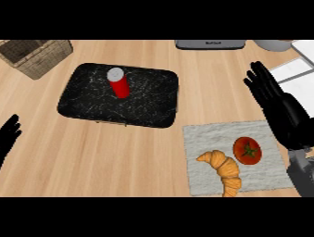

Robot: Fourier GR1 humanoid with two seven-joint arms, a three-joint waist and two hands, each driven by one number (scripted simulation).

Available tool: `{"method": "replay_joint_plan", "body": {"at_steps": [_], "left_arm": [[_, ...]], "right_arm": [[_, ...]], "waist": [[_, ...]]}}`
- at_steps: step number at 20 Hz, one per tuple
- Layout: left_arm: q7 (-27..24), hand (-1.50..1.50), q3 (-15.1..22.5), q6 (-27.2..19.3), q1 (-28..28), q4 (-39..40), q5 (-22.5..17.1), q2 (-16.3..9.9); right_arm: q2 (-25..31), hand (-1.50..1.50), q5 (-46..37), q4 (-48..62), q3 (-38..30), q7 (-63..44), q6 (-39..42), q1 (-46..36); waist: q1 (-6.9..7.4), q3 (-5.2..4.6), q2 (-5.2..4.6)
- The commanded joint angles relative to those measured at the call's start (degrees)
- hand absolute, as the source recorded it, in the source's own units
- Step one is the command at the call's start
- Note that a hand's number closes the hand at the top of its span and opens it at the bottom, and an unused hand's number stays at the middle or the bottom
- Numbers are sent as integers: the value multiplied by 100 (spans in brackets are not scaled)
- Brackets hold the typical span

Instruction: Pick the tomato from the placemat and place it in the tiered shelf

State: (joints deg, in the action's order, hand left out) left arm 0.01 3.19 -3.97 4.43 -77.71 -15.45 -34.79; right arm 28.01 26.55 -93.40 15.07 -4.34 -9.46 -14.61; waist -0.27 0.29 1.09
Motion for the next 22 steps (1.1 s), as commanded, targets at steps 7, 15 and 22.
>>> {"method": "replay_joint_plan", "body": {"at_steps": [7,15,22], "left_arm": [[171,0,-213,-366,-778,-603,-480,680],[927,0,109,-536,-1602,-857,-387,1048],[634,0,55,-470,-1520,-651,-269,1143]], "right_arm": [[1553,150,-1971,441,-1623,488,-1765,765],[-127,-150,-192,-1460,-2161,2486,-455,2826],[1189,-150,-1132,-2778,-1668,496,-358,3790]], "waist": [[-791,-98,-39],[-171,-25,-74],[-158,-55,-77]]}}
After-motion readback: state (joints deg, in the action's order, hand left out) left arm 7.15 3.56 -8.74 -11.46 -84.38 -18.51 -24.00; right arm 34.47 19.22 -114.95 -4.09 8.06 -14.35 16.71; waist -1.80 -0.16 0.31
